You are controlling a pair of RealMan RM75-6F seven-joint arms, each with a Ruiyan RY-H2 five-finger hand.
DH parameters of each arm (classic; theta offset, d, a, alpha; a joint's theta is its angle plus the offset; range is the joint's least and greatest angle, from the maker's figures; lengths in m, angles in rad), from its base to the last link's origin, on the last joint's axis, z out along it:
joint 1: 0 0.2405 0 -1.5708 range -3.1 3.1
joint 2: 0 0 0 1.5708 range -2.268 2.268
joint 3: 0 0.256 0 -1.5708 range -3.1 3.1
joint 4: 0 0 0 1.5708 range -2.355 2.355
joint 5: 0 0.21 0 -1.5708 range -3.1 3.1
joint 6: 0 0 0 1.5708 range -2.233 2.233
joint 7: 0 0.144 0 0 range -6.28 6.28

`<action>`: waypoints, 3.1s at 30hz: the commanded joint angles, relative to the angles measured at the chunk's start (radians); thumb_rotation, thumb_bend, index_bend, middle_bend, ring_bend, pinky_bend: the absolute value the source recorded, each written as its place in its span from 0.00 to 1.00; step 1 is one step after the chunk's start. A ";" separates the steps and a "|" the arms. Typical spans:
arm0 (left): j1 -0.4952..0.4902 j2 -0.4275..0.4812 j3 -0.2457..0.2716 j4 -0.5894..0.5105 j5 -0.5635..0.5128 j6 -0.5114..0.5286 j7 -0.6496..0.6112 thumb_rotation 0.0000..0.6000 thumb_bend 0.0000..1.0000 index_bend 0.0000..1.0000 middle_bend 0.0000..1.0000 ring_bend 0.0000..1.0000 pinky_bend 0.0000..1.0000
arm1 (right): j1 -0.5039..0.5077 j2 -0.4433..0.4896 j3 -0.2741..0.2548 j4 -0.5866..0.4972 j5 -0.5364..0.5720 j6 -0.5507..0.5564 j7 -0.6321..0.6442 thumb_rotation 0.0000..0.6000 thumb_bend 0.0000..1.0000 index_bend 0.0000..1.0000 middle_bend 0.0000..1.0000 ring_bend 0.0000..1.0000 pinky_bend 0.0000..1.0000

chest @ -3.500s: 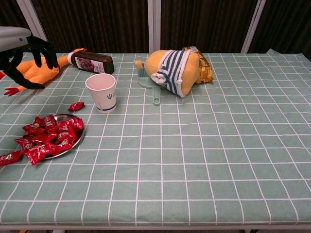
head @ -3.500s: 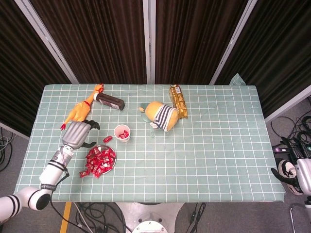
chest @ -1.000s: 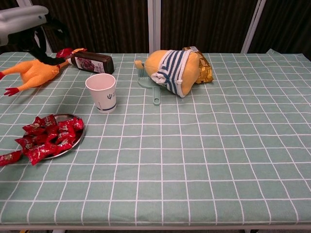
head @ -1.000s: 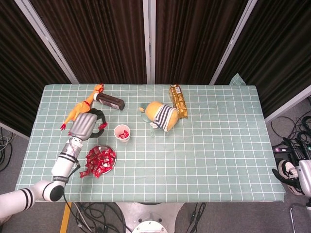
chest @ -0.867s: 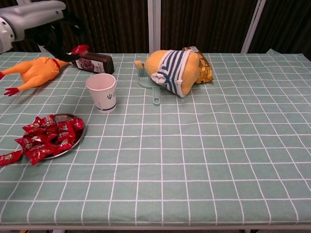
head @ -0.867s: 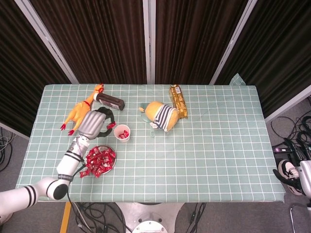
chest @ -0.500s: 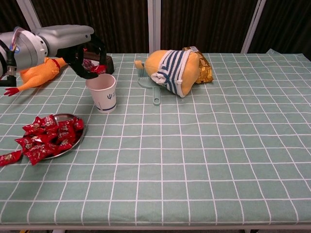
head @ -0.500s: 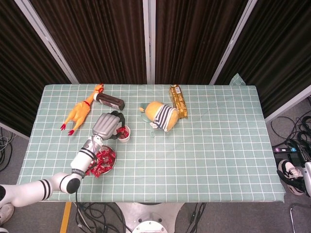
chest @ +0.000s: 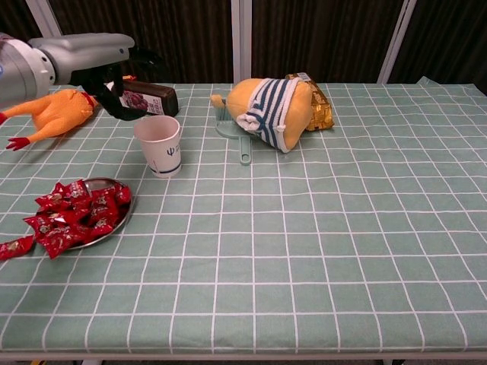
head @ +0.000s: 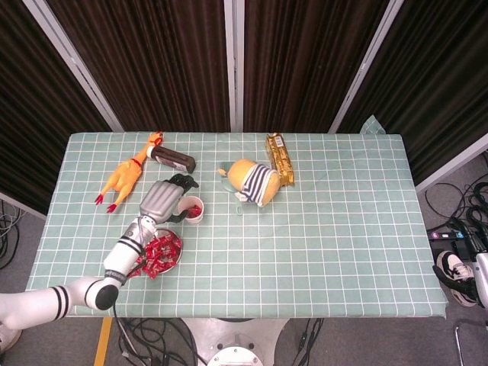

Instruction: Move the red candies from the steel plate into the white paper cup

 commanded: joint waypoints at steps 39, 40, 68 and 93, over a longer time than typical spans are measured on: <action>0.485 0.012 0.285 0.044 0.272 0.288 -0.160 1.00 0.11 0.50 0.30 0.17 0.40 | 0.024 0.008 0.004 -0.029 -0.022 -0.006 -0.025 1.00 0.16 0.08 0.20 0.05 0.21; 0.488 0.005 0.281 0.049 0.268 0.288 -0.161 1.00 0.11 0.50 0.30 0.17 0.40 | 0.024 0.008 0.004 -0.029 -0.022 -0.006 -0.025 1.00 0.16 0.08 0.20 0.05 0.21; 0.499 -0.064 0.225 0.097 0.203 0.191 -0.133 1.00 0.25 0.57 0.30 0.17 0.39 | 0.023 0.018 0.002 -0.045 -0.020 -0.002 -0.032 1.00 0.16 0.08 0.20 0.05 0.22; 0.537 0.027 0.149 0.049 0.262 0.311 -0.228 1.00 0.38 0.64 0.32 0.17 0.40 | 0.024 0.023 0.002 -0.054 -0.029 0.005 -0.037 1.00 0.16 0.08 0.20 0.05 0.22</action>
